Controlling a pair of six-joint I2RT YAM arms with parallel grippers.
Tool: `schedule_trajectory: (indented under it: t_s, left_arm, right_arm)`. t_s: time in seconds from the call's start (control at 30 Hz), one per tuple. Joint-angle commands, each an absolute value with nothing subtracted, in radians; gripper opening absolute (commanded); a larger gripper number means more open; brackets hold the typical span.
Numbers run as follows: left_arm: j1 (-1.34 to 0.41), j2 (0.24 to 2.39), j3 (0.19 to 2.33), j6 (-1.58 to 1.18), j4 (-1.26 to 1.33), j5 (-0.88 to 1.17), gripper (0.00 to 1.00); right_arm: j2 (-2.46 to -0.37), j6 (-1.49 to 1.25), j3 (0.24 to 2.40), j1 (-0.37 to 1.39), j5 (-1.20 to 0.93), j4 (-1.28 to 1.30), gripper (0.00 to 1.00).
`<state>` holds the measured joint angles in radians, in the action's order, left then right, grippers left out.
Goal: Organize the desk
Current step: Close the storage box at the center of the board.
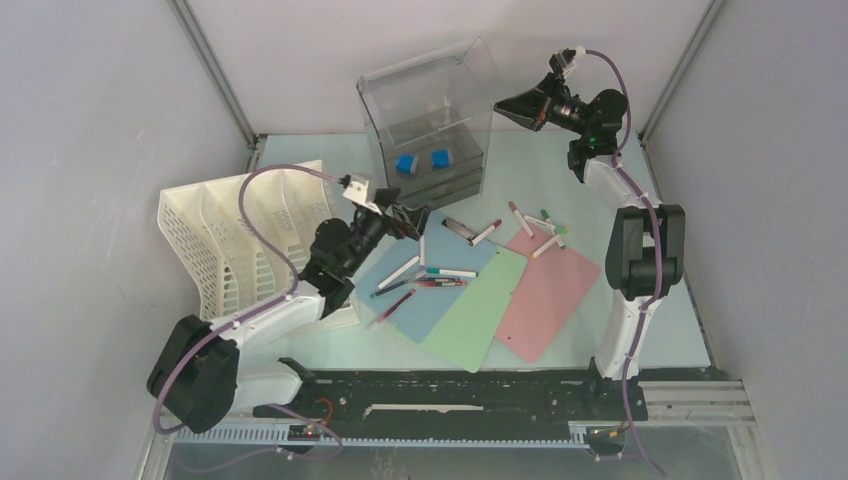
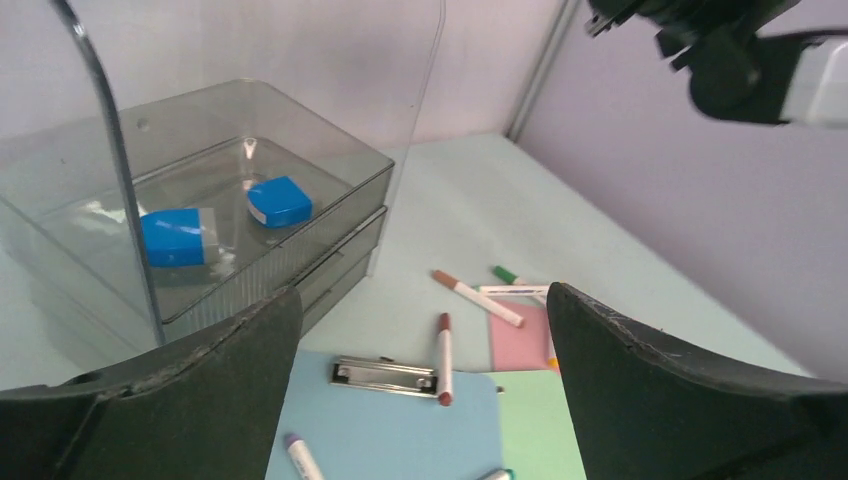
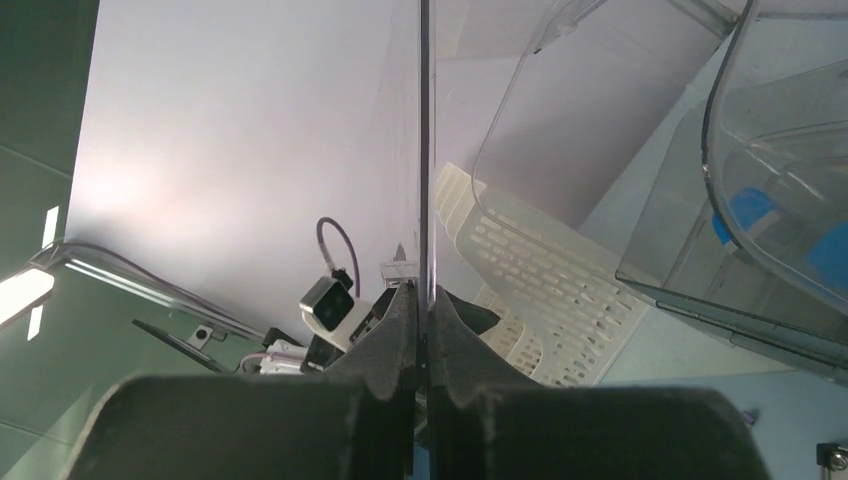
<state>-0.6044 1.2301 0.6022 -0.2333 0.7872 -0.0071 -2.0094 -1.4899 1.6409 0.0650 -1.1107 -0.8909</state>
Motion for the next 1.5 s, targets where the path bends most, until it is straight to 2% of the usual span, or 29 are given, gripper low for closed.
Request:
schedule_trajectory:
  t_s: [0.0,0.4,0.9,1.2,1.47]
  left_arm:
    - [-0.522,1.161,0.591,-0.502,0.773,0.216,1.0]
    - [-0.468,0.969,0.483,-0.635,0.807,0.172,1.0]
    - [-0.434,0.834,0.455,-0.689,0.673,0.183,1.0]
    - [-0.416,0.769,0.43,-0.672,0.566,0.21,1.0]
    - [-0.412,0.733,0.433,-0.693,0.5,0.274,1.0]
  right_arm:
    - [-1.99,-1.46,1.644,0.067,-1.105,-0.968,0.08]
    - [-2.012,-1.463,1.629,0.067,-1.127,-1.009,0.11]
    - [-1.994,-1.32,1.466,0.068,-1.165,-0.944,0.2]
    - [-2.008,-1.093,1.425,0.057,-1.17,-0.731,0.31]
    - [-1.96,-0.816,1.411,0.044,-1.148,-0.424,0.52]
